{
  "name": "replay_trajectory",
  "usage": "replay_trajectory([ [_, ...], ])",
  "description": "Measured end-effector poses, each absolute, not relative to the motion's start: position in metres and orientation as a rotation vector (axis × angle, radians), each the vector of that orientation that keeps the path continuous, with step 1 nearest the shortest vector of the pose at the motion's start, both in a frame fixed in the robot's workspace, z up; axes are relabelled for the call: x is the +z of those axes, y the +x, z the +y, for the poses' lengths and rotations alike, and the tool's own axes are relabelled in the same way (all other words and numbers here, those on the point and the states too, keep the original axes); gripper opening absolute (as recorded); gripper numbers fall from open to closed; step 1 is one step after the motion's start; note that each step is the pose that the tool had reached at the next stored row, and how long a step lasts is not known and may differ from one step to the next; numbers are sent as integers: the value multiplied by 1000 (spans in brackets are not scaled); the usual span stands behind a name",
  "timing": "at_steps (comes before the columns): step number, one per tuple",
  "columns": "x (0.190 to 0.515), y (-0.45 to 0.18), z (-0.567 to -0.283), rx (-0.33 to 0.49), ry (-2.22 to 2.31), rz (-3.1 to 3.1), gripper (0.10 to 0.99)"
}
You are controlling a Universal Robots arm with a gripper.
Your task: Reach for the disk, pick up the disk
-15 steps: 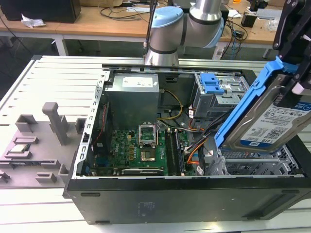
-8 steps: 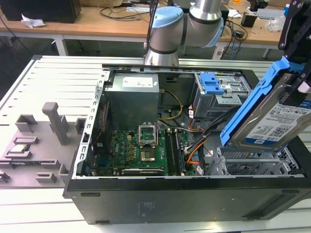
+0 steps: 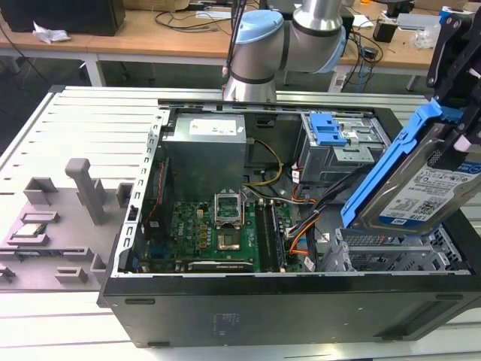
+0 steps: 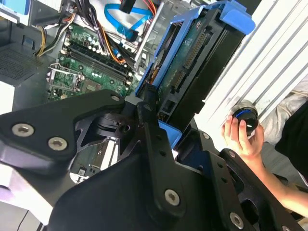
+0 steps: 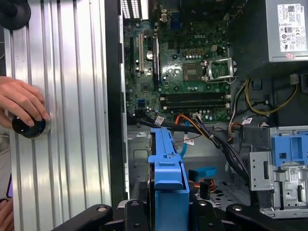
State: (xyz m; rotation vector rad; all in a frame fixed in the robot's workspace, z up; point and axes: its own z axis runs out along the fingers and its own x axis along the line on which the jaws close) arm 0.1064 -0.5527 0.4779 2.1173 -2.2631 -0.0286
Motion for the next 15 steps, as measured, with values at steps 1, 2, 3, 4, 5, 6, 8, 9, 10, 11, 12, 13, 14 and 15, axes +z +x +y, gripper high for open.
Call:
replay_trajectory([
  [1,476,109,-551,-28,2117,-2262,373],
  [2,475,110,-550,-27,2117,-2261,373],
  [3,473,112,-548,-26,2117,-2260,373],
  [4,472,114,-547,-25,2117,-2259,373],
  [5,471,115,-546,-25,2117,-2258,373],
  [6,469,117,-545,-23,2117,-2257,373],
  [8,466,119,-543,-22,2116,-2256,373],
  [9,464,120,-542,-21,2116,-2255,373],
  [10,463,121,-542,-18,2115,-2254,373],
  [11,463,121,-542,-18,2114,-2254,373],
  [12,463,121,-542,-18,2114,-2254,373],
  [13,463,121,-542,-18,2114,-2254,373],
  [14,463,121,-542,-18,2114,-2254,373],
  [15,463,121,-542,-18,2114,-2254,373],
])
